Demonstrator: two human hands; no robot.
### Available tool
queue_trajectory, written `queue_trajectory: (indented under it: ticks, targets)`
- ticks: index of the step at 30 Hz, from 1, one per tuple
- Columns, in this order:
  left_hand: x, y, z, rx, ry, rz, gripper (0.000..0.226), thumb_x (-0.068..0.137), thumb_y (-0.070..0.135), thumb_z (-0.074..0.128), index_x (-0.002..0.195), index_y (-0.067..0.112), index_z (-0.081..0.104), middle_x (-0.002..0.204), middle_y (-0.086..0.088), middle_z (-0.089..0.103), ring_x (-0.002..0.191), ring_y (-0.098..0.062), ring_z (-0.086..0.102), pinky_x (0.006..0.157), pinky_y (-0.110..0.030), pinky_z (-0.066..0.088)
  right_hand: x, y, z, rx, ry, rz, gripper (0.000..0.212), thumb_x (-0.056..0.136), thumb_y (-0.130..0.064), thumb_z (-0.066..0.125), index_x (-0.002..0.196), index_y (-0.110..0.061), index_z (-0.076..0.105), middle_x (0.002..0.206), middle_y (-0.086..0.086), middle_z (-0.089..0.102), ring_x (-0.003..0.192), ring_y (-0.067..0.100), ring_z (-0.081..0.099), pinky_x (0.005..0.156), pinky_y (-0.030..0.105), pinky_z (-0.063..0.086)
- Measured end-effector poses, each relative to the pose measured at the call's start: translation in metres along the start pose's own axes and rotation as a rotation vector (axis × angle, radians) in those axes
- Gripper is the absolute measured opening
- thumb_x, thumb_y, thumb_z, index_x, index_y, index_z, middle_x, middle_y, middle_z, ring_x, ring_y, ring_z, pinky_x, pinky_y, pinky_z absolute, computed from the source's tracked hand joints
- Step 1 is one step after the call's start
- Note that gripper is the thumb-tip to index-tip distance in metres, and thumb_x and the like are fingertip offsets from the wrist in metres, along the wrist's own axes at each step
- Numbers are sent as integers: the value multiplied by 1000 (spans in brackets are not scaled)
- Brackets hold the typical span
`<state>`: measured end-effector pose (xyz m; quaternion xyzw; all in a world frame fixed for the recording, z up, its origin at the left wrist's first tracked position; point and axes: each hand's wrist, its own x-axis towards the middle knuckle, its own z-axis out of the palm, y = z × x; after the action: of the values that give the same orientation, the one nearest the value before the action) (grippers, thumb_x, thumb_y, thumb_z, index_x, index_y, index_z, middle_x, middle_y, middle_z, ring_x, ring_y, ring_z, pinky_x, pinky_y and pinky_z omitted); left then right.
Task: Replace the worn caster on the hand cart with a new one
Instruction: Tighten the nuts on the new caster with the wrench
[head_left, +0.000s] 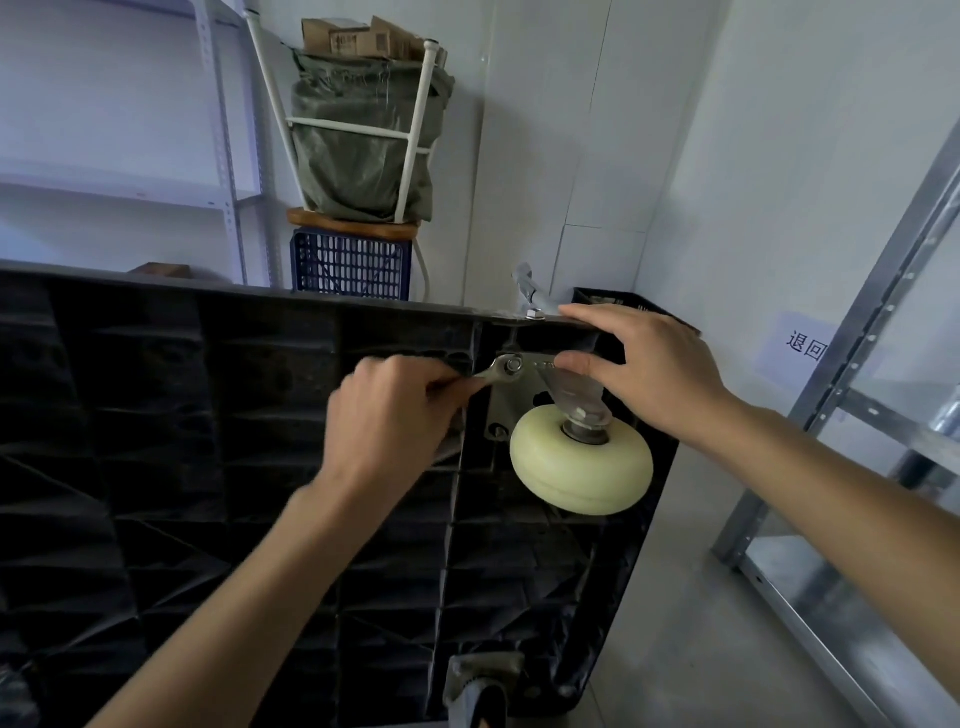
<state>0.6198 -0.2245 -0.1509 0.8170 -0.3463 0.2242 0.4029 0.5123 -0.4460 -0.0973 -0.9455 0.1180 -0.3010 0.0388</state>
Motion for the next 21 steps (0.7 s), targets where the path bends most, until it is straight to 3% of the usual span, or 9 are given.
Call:
queue_trajectory:
  ticks: [3, 9, 13, 17, 21]
  targets:
    - [21, 16, -28, 242, -52, 133, 26, 89, 54, 68, 92, 32, 80, 77, 5, 71, 70, -22, 63, 60, -30, 38, 0, 0, 0, 4, 0, -7, 60, 87, -67, 57, 142, -42, 55, 143, -17, 57, 133, 14, 53, 98, 37, 46]
    - [50, 38, -44, 526, -94, 374, 32, 90, 61, 62, 92, 32, 76, 81, 6, 66, 74, -20, 64, 59, -32, 37, 0, 1, -1, 24, 8, -3, 52, 91, -57, 63, 140, -43, 57, 140, -19, 60, 130, 13, 55, 92, 35, 47]
    - [39, 16, -47, 246, -121, 350, 24, 86, 57, 68, 89, 35, 79, 70, 16, 66, 67, -8, 61, 54, -25, 38, 0, 0, 0, 3, -4, -4, 56, 89, -63, 60, 141, -43, 56, 142, -18, 58, 131, 14, 54, 93, 35, 46]
    - [16, -5, -31, -14, -95, 129, 17, 84, 51, 74, 86, 35, 80, 60, 17, 66, 57, -2, 62, 59, -29, 54, 1, 0, 0, 5, -11, -4, 61, 86, -69, 56, 142, -44, 54, 144, -19, 56, 134, 14, 52, 98, 38, 45]
    - [-1, -7, -3, -353, -95, -101, 17, 87, 38, 77, 75, 27, 77, 58, 11, 69, 43, -2, 59, 53, -32, 57, 0, 0, 0, 24, -8, 0, 60, 85, -70, 56, 141, -47, 54, 144, -20, 56, 135, 14, 51, 101, 40, 46]
